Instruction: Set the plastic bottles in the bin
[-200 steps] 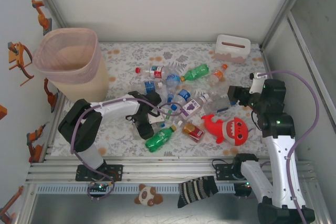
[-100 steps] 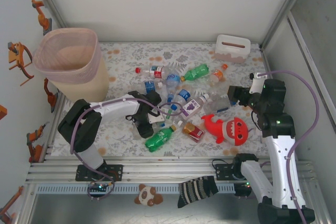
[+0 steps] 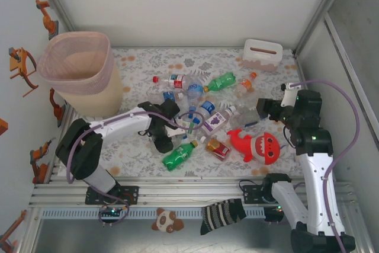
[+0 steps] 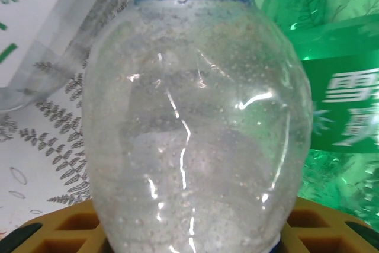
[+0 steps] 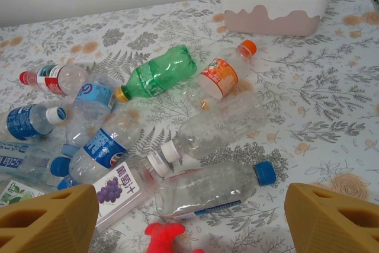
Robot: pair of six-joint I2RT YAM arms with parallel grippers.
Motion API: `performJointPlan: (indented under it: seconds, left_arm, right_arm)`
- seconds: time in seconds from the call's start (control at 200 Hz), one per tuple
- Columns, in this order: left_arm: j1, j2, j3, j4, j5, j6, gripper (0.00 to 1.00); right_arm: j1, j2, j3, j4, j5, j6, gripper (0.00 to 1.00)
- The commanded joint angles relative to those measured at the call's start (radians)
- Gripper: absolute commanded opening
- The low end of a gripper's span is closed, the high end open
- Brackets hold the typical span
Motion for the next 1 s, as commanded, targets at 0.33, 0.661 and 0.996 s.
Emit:
performJointPlan:
  seconds: [0.33, 0.661, 0.996]
  left_arm:
    - [0.053, -0.233, 0.036, -0.016, 0.077, 0.004, 0.45]
    - [0.099, -0.349, 0.145, -0.006, 0.061, -0.066, 0.42]
    - [0.172, -0.351, 0.362, -0.018, -0.151, -0.157, 0.41]
  right_arm:
    - [0.010, -0.006, 0.046, -0.014, 0.009, -0.014, 0.81]
    - [0.009, -0.007, 0.044, -0.003, 0.001, -0.010, 0.81]
    - [0.009, -0.004, 0.043, 0.008, -0.003, -0.004, 0.81]
